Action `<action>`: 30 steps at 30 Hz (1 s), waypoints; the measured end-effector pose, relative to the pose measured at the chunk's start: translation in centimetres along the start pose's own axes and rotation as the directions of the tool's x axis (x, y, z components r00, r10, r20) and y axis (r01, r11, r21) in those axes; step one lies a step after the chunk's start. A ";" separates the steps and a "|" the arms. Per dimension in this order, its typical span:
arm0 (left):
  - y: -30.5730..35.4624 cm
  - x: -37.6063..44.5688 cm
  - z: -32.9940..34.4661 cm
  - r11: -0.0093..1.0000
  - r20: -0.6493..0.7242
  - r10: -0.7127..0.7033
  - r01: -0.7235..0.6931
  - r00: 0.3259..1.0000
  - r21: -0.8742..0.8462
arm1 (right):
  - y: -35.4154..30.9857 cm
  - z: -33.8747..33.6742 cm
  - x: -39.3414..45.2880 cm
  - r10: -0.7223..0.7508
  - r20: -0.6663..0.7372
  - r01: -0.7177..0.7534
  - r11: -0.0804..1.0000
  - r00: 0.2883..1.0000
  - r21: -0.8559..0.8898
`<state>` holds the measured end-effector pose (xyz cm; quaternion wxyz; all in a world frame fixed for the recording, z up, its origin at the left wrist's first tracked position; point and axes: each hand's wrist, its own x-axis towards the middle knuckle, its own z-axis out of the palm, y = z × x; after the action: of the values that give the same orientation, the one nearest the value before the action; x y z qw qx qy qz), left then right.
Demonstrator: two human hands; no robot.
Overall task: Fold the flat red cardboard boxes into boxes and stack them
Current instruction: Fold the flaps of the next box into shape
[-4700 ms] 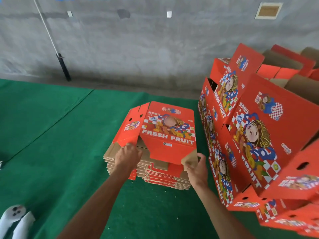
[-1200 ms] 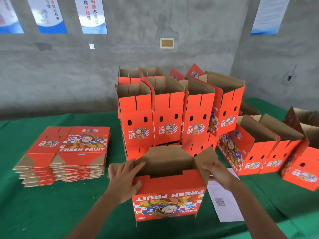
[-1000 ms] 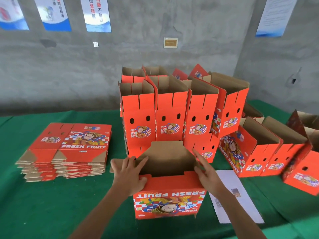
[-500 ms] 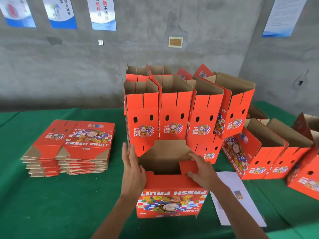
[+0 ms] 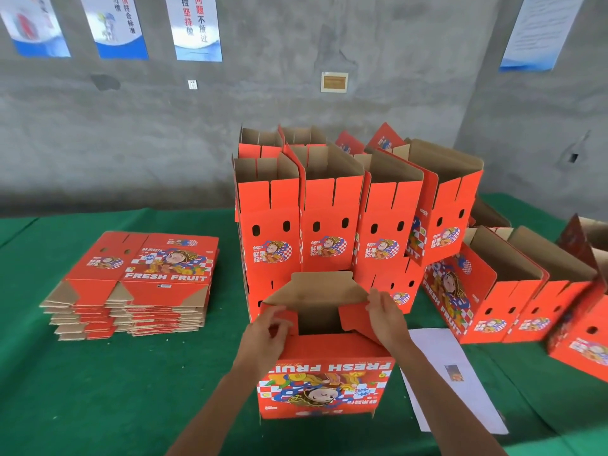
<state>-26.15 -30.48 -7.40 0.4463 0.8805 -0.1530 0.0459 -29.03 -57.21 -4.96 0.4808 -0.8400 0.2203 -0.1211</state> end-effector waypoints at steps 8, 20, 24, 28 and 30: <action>0.7 1.1 -0.2 0.999 -0.027 0.053 -0.053 0.998 0.013 | -1.7 -0.6 1.9 0.179 0.015 -0.178 0.984 0.984 -0.025; -0.5 2.0 0.6 0.993 -0.130 0.119 -0.122 0.984 -0.012 | -0.9 -2.7 2.2 0.142 0.251 -0.148 0.989 0.957 0.008; 0.4 2.0 0.4 0.994 0.079 0.005 -0.014 0.997 0.107 | 0.9 -0.6 0.3 -0.120 0.056 0.130 0.961 0.991 -0.246; 0.4 2.3 0.5 0.915 0.208 -0.102 0.009 0.973 0.404 | 1.4 -0.1 -0.6 -0.084 0.044 0.093 0.955 0.995 -0.282; 0.5 2.3 0.7 0.887 0.181 -0.129 0.032 0.975 0.461 | 1.6 0.6 -1.1 -0.096 0.044 0.106 0.936 0.994 -0.337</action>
<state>-24.14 -31.81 -6.93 0.2107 0.9660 -0.1466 -0.0299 -30.17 -56.95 -6.62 0.3253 -0.9219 0.1880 -0.0945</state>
